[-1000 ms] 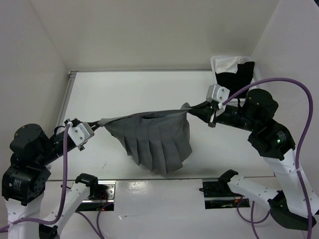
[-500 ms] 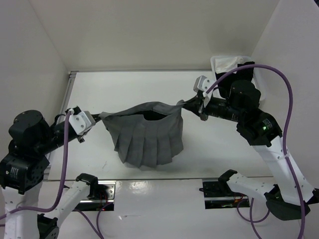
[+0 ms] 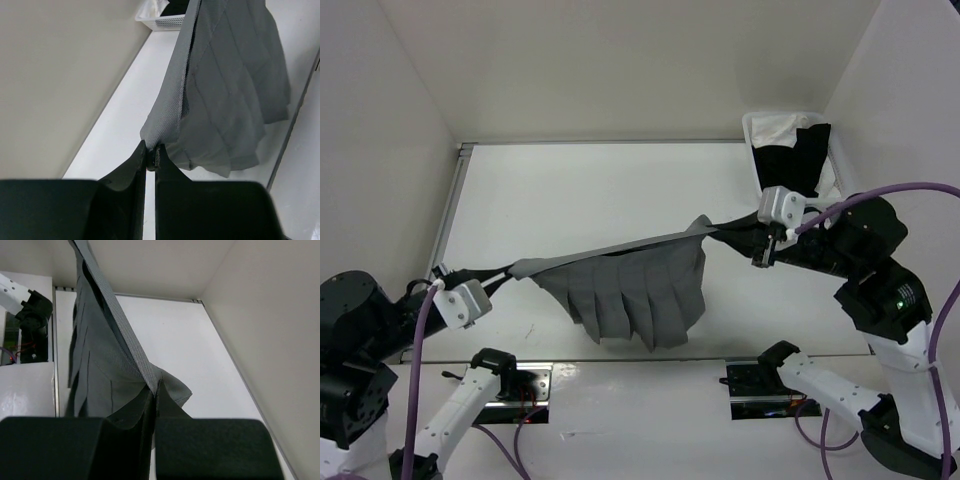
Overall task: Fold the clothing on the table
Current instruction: Flatten the skirt out
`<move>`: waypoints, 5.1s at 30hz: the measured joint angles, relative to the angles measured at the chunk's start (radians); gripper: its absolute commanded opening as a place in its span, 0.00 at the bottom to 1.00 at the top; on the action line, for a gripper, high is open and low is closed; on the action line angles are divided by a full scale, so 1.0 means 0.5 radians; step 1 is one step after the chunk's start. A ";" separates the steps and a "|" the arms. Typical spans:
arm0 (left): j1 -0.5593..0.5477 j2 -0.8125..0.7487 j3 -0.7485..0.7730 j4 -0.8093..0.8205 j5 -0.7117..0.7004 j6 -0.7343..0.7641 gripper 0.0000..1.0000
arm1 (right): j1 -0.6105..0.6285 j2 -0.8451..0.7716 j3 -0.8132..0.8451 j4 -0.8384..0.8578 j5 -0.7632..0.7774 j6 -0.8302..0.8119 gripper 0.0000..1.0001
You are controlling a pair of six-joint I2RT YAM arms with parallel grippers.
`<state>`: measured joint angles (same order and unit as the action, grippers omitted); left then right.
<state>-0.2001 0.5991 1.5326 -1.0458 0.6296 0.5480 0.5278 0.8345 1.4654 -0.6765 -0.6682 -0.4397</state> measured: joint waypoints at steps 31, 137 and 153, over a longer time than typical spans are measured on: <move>0.000 2.138 0.056 1.248 -0.650 -0.398 0.48 | -0.594 1.752 -0.003 0.543 0.486 -0.158 0.31; 0.066 2.630 -0.110 0.695 -1.142 -1.054 0.72 | -0.462 2.415 -0.174 -0.025 0.120 -0.009 0.00; 0.066 2.664 -0.134 0.719 -1.142 -1.054 0.71 | -0.198 1.577 0.752 -0.462 0.571 0.156 0.67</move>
<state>-0.1673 1.9312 1.4658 -0.6865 0.0586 0.0208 0.4290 1.6230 1.8412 -0.9077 -0.3828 -0.3614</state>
